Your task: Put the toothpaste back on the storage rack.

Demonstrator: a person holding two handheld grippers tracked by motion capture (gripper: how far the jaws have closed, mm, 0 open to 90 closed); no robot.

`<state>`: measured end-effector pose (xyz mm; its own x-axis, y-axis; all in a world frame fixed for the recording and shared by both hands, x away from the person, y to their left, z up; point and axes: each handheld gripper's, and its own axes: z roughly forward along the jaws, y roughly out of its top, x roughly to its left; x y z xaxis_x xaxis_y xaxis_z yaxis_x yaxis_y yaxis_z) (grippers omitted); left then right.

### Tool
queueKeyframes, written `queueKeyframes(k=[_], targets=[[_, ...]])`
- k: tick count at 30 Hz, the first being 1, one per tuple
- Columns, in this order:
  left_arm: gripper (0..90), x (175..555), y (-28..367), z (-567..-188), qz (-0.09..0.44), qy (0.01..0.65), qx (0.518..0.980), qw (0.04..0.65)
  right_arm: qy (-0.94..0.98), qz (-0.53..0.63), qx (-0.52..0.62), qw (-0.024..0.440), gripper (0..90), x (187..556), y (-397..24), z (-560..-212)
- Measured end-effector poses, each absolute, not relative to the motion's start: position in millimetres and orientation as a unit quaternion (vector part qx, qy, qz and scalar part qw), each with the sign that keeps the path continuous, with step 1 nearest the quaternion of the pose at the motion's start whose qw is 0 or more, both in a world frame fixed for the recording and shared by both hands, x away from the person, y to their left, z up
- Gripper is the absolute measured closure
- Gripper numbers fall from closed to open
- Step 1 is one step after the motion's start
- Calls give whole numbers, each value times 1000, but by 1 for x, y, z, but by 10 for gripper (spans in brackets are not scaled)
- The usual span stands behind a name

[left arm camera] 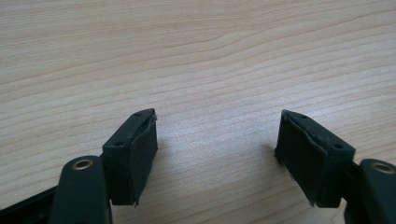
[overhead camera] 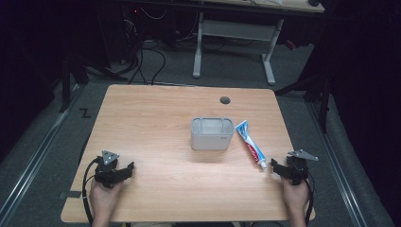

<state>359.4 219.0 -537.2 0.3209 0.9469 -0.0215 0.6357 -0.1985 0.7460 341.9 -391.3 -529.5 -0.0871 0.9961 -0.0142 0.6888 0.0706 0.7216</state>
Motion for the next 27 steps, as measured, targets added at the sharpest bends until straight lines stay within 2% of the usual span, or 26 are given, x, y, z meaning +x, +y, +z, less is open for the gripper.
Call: queueKeyframes(k=[20, 27], targets=[[296, 359, 225, -537, 215, 547, 726, 356, 678, 288, 619, 271, 329, 340, -391, -530], [290, 360, 217, -537, 237, 539, 737, 330, 681, 283, 619, 270, 302, 340, -392, -529]])
